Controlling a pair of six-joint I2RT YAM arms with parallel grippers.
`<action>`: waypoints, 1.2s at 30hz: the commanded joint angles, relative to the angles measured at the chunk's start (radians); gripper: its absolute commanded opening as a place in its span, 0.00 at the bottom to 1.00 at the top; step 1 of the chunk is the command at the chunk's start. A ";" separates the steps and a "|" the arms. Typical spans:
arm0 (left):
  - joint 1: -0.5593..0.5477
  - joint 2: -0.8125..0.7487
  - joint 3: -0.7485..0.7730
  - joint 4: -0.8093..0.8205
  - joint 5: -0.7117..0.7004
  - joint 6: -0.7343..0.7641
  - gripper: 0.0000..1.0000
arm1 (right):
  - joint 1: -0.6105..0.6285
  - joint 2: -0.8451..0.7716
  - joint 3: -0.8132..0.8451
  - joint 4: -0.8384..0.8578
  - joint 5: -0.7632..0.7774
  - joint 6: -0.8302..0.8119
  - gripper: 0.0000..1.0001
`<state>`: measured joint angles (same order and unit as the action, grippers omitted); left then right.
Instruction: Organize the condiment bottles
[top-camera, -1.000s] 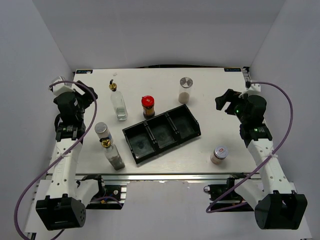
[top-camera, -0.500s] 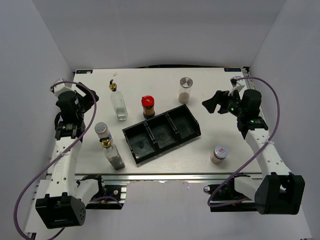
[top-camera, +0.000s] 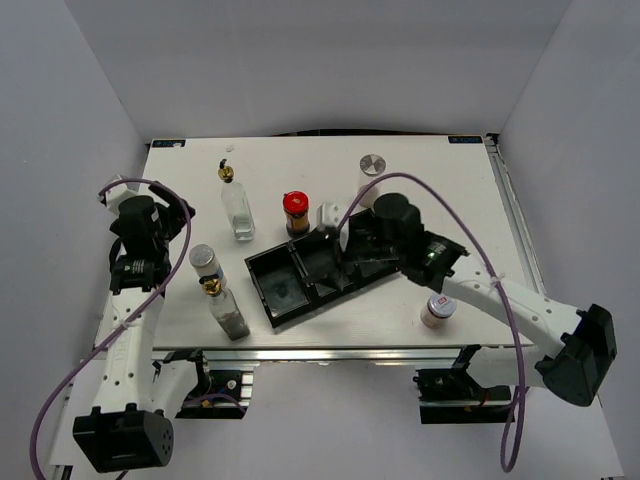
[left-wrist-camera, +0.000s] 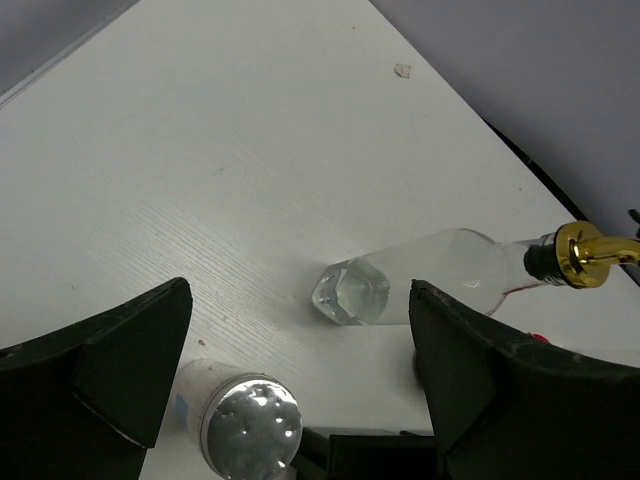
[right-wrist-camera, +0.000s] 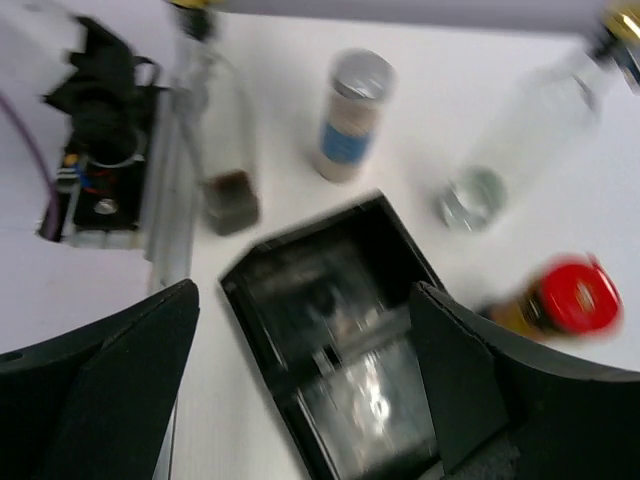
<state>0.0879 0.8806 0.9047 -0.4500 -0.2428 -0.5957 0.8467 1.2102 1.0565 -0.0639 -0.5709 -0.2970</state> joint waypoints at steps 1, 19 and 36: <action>0.004 0.021 -0.015 0.054 0.010 -0.024 0.98 | 0.106 0.058 0.017 0.194 -0.047 -0.108 0.90; 0.003 0.061 -0.058 0.129 -0.038 -0.007 0.98 | 0.308 0.578 0.431 0.329 -0.052 0.200 0.89; 0.003 0.057 -0.075 0.154 -0.055 -0.003 0.98 | 0.350 0.669 0.459 0.496 -0.046 0.318 0.35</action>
<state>0.0879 0.9558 0.8391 -0.3111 -0.2802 -0.6090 1.1919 1.9049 1.4960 0.3481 -0.6266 -0.0013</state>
